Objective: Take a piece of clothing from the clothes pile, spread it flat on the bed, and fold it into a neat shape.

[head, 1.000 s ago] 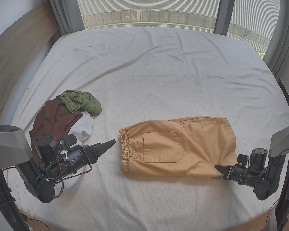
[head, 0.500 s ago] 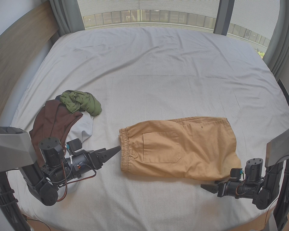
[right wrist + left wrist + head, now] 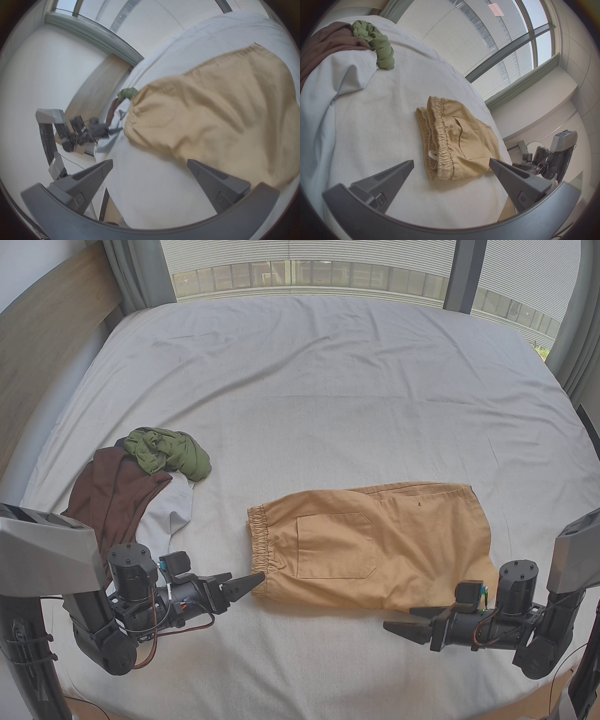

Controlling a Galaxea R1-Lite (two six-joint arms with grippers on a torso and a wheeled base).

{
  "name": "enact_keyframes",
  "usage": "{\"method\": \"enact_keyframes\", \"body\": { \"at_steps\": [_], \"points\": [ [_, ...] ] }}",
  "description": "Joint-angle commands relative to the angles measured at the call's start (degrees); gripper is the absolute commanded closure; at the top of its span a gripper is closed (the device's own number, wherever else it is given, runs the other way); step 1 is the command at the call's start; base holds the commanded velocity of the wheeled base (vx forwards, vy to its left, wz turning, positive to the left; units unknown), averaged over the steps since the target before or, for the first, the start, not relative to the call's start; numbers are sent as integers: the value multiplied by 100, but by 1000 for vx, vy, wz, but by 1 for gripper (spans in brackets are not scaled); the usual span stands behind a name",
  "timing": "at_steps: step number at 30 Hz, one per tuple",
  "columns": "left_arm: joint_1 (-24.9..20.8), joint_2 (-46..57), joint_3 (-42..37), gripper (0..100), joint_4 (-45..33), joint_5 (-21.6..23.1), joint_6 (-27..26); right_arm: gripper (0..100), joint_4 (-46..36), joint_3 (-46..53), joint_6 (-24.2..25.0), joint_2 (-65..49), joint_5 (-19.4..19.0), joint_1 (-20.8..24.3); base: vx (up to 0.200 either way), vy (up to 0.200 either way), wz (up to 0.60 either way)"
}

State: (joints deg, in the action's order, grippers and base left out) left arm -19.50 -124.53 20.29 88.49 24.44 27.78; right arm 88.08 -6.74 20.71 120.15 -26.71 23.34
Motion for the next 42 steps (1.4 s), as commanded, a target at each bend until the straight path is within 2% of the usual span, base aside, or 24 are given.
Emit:
{"method": "enact_keyframes", "body": {
  "at_steps": [1, 7, 14, 20, 23, 29, 33, 34, 35, 42],
  "points": [
    [-45, -256, 19, 0, 1, -18, -1, 0, 8, -609, 328, -440, -1, 232, 0, 0, 0],
    [-53, -502, 19, 0, 1, -18, -71, 0, 8, -1259, 504, -572, 8, 258, 0, 0, 0],
    [-185, -713, 292, 0, 1, -45, -89, 0, -27, -1347, 495, -800, 8, -111, 0, 0, 0],
    [-414, -880, 608, 0, 1, -212, -10, 0, -63, -1426, 495, -871, 8, -251, 0, 0, 0],
    [-493, -977, 872, 0, 1, -511, 61, 0, -54, -1435, 495, -879, 8, -251, 0, 0, 0],
    [-493, -1109, 1065, 0, 1, -555, 421, 0, -45, -1435, 504, -914, 8, -216, 0, 0, 0],
    [-537, -1091, 1100, 0, 1, -555, 1045, 0, -45, -1444, 504, -906, 8, -199, 0, 0, 0],
    [-537, -1091, 1100, 0, 1, -555, 1045, 0, -45, -1444, 504, -906, 8, -199, 0, 0, 0],
    [-590, -1100, 1179, 0, 1, -555, 1326, 0, -27, -1435, 504, -897, 8, -199, 0, 0, 0],
    [-651, -1135, 1505, 0, 1, -555, 1845, 0, -1, -1418, 504, -879, 17, -199, 0, 0, 0]
  ]
}}
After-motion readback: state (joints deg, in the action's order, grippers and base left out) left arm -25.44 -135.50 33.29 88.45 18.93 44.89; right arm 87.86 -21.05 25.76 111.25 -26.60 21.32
